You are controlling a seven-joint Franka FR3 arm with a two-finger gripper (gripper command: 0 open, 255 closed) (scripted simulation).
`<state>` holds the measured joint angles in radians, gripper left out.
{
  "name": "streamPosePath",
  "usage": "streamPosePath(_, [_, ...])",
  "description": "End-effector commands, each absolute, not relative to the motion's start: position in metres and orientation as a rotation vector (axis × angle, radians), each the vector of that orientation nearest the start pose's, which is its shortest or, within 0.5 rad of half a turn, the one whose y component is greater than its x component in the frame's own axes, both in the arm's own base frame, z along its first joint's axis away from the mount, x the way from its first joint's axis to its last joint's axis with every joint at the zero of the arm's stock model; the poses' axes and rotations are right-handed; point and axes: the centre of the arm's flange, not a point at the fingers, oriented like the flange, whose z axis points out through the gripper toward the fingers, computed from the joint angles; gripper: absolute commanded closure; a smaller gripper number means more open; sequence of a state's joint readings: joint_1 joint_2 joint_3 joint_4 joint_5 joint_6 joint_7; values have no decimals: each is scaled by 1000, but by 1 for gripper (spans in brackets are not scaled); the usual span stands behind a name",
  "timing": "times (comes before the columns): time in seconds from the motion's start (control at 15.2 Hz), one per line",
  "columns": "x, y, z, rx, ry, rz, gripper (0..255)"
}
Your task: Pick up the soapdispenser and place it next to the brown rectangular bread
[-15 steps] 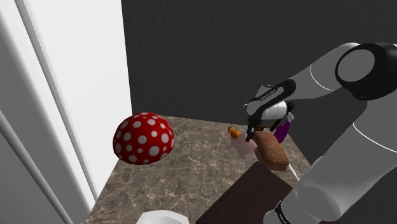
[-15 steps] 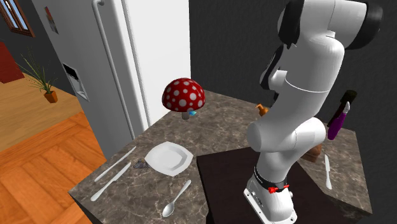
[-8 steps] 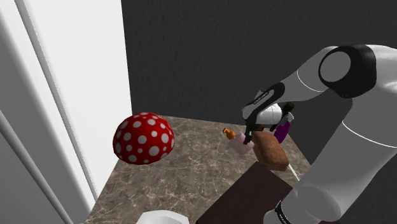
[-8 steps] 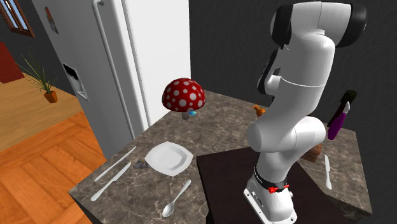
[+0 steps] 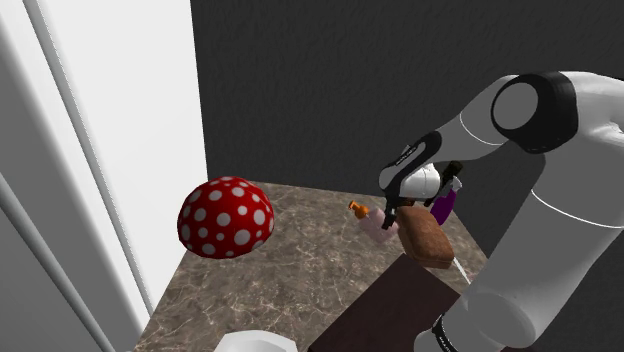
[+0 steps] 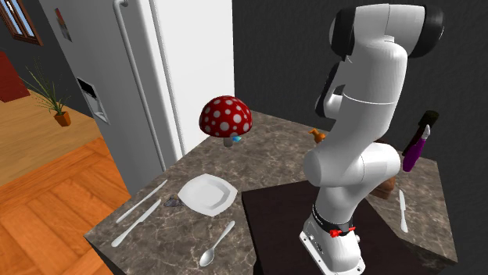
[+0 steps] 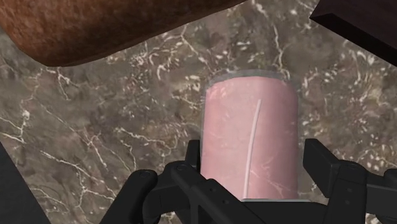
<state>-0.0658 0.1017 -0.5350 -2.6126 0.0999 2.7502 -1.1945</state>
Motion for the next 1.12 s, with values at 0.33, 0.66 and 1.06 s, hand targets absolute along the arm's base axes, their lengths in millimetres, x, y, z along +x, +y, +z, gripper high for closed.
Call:
streamPosePath(0.33, [356,-255,222,-3078,-794,-18,0])
streamPosePath(0.66, [355,-254,272,-3078,-794,-18,0])
streamPosePath(1.06, [355,-254,272,-3078,-794,-18,0])
